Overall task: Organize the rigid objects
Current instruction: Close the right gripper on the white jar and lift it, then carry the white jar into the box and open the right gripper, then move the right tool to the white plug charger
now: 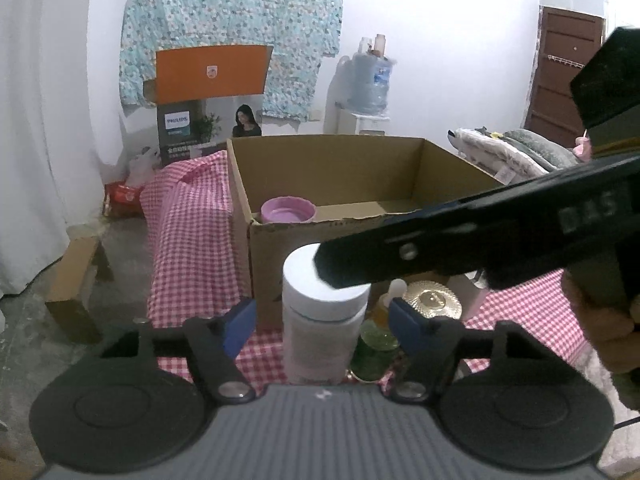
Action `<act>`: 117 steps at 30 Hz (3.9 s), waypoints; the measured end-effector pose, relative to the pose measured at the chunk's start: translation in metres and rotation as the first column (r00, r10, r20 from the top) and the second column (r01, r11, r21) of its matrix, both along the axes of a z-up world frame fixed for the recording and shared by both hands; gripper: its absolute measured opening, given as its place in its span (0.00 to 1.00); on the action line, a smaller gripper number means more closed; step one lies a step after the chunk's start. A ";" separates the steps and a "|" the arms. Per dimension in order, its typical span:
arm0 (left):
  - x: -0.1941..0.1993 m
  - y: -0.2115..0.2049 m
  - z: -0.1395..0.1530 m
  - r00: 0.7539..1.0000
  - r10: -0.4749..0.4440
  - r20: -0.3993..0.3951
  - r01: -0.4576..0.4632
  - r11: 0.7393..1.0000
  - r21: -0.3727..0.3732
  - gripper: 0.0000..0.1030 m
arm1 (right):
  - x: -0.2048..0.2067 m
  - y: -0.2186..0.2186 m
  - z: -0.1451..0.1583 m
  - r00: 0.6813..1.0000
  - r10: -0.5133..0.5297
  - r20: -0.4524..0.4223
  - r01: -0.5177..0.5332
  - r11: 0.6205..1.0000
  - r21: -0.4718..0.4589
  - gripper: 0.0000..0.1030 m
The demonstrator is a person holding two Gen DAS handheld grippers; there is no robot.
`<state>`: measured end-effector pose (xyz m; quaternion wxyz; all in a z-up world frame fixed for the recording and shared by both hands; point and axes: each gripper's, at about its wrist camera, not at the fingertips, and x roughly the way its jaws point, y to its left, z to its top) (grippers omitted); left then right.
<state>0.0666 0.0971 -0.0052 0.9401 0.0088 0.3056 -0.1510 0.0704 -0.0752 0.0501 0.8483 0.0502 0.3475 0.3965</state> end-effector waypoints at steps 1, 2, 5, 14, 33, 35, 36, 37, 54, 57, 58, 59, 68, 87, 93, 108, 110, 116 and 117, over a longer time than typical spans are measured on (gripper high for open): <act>0.002 0.000 -0.001 1.000 -0.003 -0.002 0.003 1.000 -0.002 0.68 | 0.003 0.002 -0.002 1.000 0.002 -0.014 -0.002 1.000 0.001 0.76; 0.003 0.000 -0.002 1.000 -0.007 0.001 0.007 1.000 -0.005 0.67 | 0.007 0.003 -0.005 1.000 0.002 -0.029 -0.002 1.000 -0.002 0.74; 0.004 0.001 -0.005 1.000 -0.022 0.018 0.022 1.000 -0.013 0.66 | 0.012 0.006 -0.011 0.999 0.006 -0.052 -0.006 1.000 -0.010 0.73; 0.013 -0.004 -0.015 1.000 -0.022 0.000 0.022 1.000 -0.012 0.53 | 0.032 0.010 -0.027 0.992 0.019 -0.122 -0.019 1.000 -0.001 0.55; -0.008 0.004 0.017 0.996 0.049 0.081 -0.047 0.999 -0.020 0.52 | 0.019 0.011 0.003 0.998 0.048 -0.032 -0.046 0.998 0.037 0.45; -0.013 0.006 0.025 0.993 0.059 0.099 -0.057 0.998 -0.020 0.52 | 0.015 0.011 0.012 0.998 0.056 -0.015 -0.055 0.997 0.048 0.45; -0.016 0.007 0.029 0.992 0.062 0.108 -0.060 0.998 -0.019 0.52 | 0.013 0.012 0.016 0.998 0.060 -0.005 -0.059 0.997 0.053 0.45; -0.018 0.007 0.034 0.991 0.067 0.120 -0.065 0.998 -0.018 0.52 | 0.010 0.012 0.021 0.998 0.065 0.009 -0.065 0.996 0.059 0.45; 0.016 -0.024 0.127 0.966 0.010 0.259 -0.004 1.000 -0.023 0.52 | 0.016 -0.027 0.123 0.976 0.019 0.216 -0.044 0.992 0.114 0.45; 0.045 -0.040 0.135 0.971 -0.027 0.239 0.038 0.998 -0.042 0.52 | 0.034 -0.047 0.136 0.978 -0.016 0.208 -0.007 0.994 0.109 0.45; 0.055 -0.045 0.135 0.973 -0.039 0.229 0.050 0.998 -0.045 0.52 | 0.043 -0.055 0.139 0.980 -0.028 0.196 0.008 0.994 0.106 0.45; 0.066 -0.051 0.135 0.975 -0.051 0.216 0.063 0.997 -0.047 0.52 | 0.053 -0.062 0.141 0.982 -0.039 0.183 0.020 0.994 0.103 0.45; 0.165 -0.094 0.105 0.993 -0.109 0.034 0.110 0.994 -0.021 0.52 | 0.154 -0.113 0.113 0.991 -0.128 -0.046 0.132 0.987 0.091 0.46; 0.290 -0.116 0.023 0.958 -0.079 -0.274 0.090 0.996 0.027 0.52 | 0.286 -0.108 -0.009 0.939 -0.178 -0.295 0.187 0.982 0.003 0.47; 0.297 -0.124 0.012 0.951 -0.064 -0.301 0.091 0.993 0.079 0.52 | 0.302 -0.100 -0.030 0.931 -0.171 -0.324 0.177 0.984 -0.011 0.50; 0.266 -0.130 0.052 0.969 -0.105 -0.223 0.130 0.987 0.098 0.76 | 0.269 -0.107 0.008 0.958 -0.171 -0.229 0.177 0.984 0.005 0.69; 0.255 -0.130 0.065 0.974 -0.118 -0.191 0.139 0.985 0.099 0.84 | 0.255 -0.114 0.025 0.965 -0.175 -0.195 0.184 0.983 0.029 0.71; 0.216 -0.129 0.098 0.979 -0.154 -0.136 0.169 0.980 0.109 0.91 | 0.199 -0.147 0.081 0.977 -0.193 -0.094 0.203 0.973 0.107 0.78; 0.209 -0.129 0.103 0.979 -0.157 -0.130 0.171 0.979 0.108 0.91 | 0.188 -0.151 0.089 0.978 -0.195 -0.075 0.203 0.972 0.117 0.79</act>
